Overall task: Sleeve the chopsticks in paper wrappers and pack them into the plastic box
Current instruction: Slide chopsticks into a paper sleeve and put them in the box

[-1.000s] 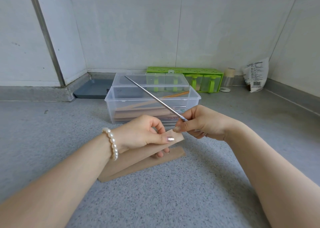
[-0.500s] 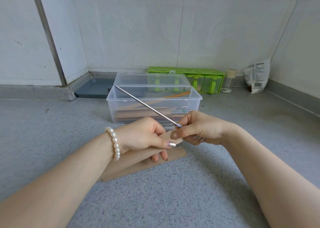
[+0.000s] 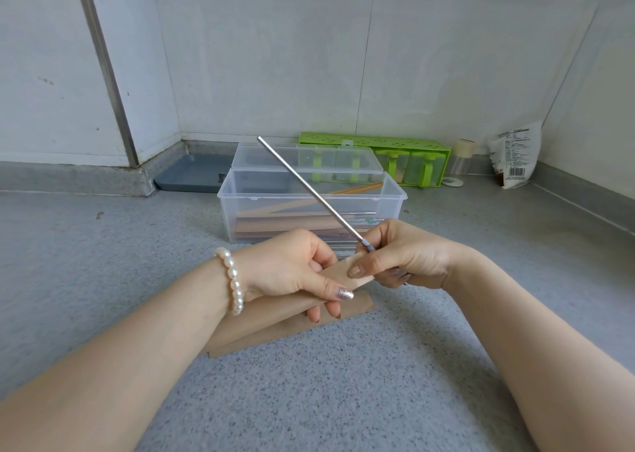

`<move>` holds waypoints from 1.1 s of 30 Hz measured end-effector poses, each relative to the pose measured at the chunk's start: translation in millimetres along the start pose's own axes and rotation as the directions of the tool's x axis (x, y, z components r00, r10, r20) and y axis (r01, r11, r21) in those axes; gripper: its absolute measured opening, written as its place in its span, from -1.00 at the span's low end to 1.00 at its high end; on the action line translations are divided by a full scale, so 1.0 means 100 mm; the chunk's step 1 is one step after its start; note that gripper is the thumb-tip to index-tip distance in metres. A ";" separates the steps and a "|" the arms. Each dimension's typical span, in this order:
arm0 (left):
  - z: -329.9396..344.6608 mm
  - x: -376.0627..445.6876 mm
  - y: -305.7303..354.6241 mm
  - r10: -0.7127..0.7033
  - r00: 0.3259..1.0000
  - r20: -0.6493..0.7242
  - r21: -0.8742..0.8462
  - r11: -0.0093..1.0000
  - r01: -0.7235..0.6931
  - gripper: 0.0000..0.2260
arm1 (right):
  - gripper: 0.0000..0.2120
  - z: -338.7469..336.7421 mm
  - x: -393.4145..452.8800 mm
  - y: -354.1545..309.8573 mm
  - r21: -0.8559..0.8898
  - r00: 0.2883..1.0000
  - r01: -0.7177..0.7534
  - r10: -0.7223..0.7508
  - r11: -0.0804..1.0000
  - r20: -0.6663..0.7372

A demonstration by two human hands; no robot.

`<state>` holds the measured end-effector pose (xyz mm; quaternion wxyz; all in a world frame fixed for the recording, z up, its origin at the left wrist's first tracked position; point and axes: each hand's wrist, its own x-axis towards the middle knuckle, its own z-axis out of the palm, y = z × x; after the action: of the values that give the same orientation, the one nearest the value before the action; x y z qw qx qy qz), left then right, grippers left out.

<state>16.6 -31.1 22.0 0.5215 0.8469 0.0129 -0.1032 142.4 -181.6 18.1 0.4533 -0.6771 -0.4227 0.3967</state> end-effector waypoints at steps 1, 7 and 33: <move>0.00 0.00 -0.01 0.001 1.000 0.004 0.007 1.000 -0.001 -0.90 | -0.81 0.01 0.01 0.00 -0.010 1.000 -0.007 0.007 1.000 0.005; 0.01 0.02 -0.01 -0.017 1.000 -0.014 0.023 1.000 0.017 -0.84 | -0.89 0.03 0.03 0.00 -0.045 1.000 -0.009 0.008 0.999 -0.014; -0.05 0.10 -0.07 0.029 0.971 -0.236 0.046 0.999 -0.019 -0.55 | -0.65 -0.04 0.09 0.07 0.095 0.943 0.105 -0.069 0.990 -0.327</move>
<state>26.0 -24.0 16.3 0.4988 0.8644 0.0625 0.0046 150.5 -175.6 11.4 0.5704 -0.6872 -0.3496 0.2831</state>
